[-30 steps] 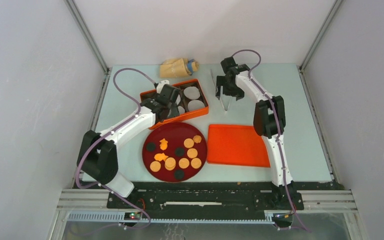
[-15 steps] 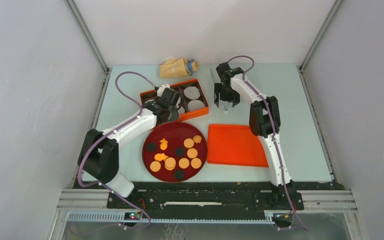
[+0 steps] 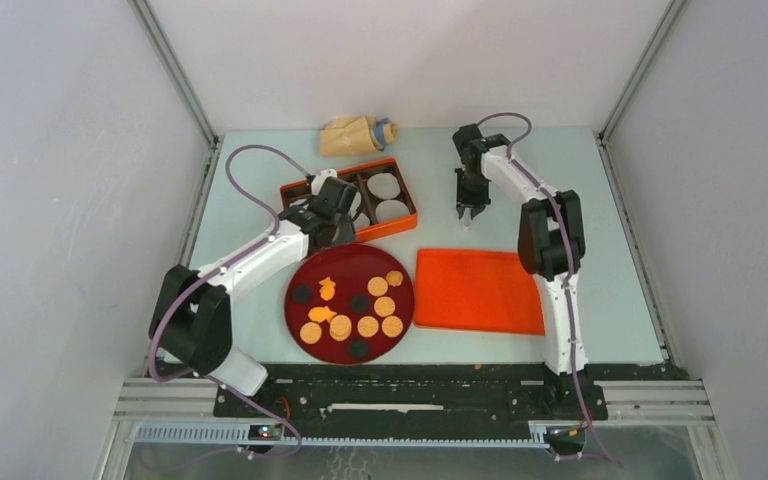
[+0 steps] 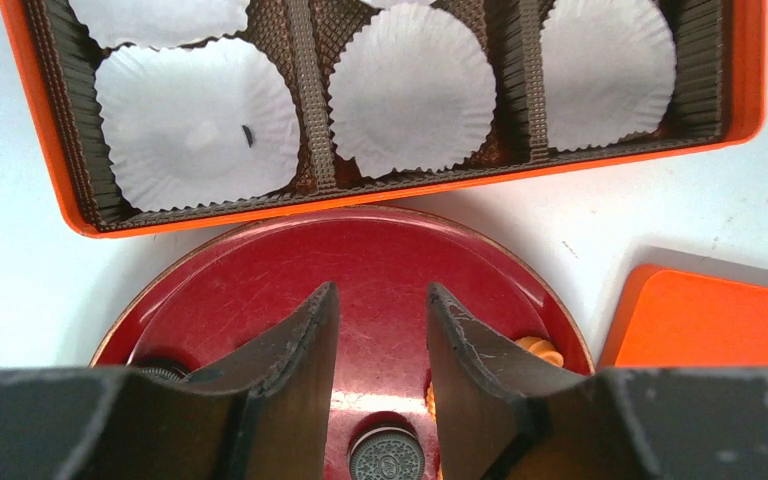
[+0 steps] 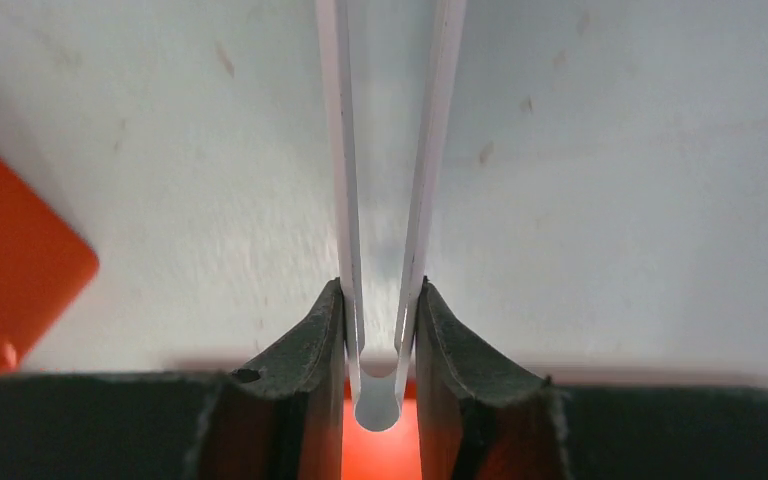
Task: Pack the cookies
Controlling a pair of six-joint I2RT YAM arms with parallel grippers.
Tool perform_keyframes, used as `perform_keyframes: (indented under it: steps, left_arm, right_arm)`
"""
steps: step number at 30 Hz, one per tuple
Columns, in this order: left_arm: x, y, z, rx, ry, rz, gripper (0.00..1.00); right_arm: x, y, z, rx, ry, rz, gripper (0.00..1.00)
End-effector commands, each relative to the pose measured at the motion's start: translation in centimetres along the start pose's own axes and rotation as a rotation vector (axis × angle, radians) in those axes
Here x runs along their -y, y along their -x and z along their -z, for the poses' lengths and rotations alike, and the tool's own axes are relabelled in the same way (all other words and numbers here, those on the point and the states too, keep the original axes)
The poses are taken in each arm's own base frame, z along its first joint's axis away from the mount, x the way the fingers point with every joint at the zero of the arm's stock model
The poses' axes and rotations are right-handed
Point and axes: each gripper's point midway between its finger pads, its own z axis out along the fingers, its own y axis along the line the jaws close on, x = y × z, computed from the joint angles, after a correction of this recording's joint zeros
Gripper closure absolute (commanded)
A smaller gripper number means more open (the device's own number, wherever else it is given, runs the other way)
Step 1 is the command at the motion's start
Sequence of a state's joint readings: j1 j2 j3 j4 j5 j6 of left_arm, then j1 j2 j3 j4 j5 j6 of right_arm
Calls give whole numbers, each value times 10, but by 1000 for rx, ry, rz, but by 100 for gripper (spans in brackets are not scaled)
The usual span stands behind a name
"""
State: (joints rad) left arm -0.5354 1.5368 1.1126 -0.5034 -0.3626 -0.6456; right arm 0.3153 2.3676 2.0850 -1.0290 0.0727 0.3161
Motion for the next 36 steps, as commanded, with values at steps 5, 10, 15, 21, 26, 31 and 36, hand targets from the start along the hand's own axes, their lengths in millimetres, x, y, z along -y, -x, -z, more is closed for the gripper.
perform_keyframes:
  steps: [5,10,15,21,26,31,36]
  left_arm:
    - [3,13,21,44,-53,18,57]
    - [11,13,23,40,-85,15,57]
    - [17,11,22,35,-101,8,57]
    - [14,10,24,45,-94,3,57]
    - [12,8,22,47,-90,3,57]
    - [18,8,20,32,-107,2,58]
    - [17,9,21,40,-103,1,57]
  right_arm:
    - [-8,-51,94,40,98,30,79]
    - [2,-124,77,-68,62,8,79]
    - [7,-158,56,-138,41,-13,79]
    - [20,-151,52,-97,-35,-14,77]
    - [19,-141,57,-55,-28,0,61]
    - [24,-126,51,-46,-77,-8,70]
    - [35,-110,53,-13,-110,-26,69]
